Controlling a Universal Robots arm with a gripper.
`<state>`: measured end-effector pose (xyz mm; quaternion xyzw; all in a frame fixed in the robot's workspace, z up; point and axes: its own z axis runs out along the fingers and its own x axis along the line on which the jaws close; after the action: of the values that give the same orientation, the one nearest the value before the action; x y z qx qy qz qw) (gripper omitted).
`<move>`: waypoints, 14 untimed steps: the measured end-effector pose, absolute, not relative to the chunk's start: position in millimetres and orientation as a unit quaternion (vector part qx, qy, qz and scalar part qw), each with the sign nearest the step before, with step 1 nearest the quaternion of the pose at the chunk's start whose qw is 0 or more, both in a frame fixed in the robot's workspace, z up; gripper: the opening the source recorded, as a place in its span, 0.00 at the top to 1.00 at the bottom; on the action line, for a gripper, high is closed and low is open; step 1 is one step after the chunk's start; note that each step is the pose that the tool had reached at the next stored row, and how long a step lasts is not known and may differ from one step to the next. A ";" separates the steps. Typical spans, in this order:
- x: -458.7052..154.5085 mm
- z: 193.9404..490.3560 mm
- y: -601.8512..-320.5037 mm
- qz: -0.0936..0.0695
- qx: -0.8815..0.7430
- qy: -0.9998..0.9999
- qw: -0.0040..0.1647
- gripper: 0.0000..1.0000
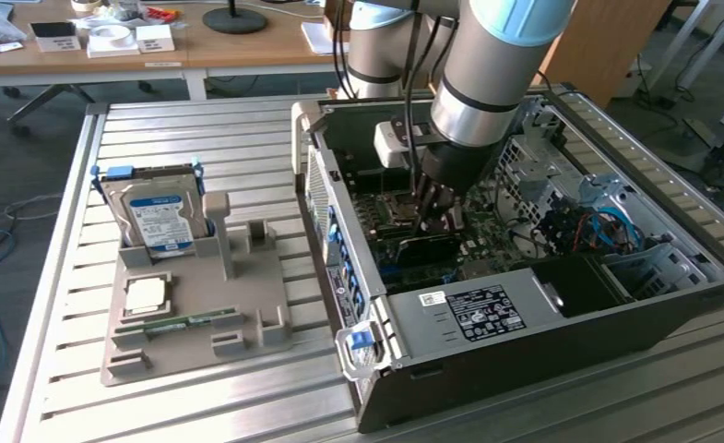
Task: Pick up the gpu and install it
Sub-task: 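Press down on the gpu until it lock into place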
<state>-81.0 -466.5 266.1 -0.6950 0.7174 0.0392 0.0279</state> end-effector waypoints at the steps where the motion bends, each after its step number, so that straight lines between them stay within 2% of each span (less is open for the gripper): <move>1: -81.0 265.4 -466.4 0.039 -0.695 0.717 0.028 0.89; 14: -81.0 263.3 -465.8 0.039 -0.695 0.717 0.028 0.89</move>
<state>-81.0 -465.8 263.3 -0.6950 0.7174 0.0391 0.0278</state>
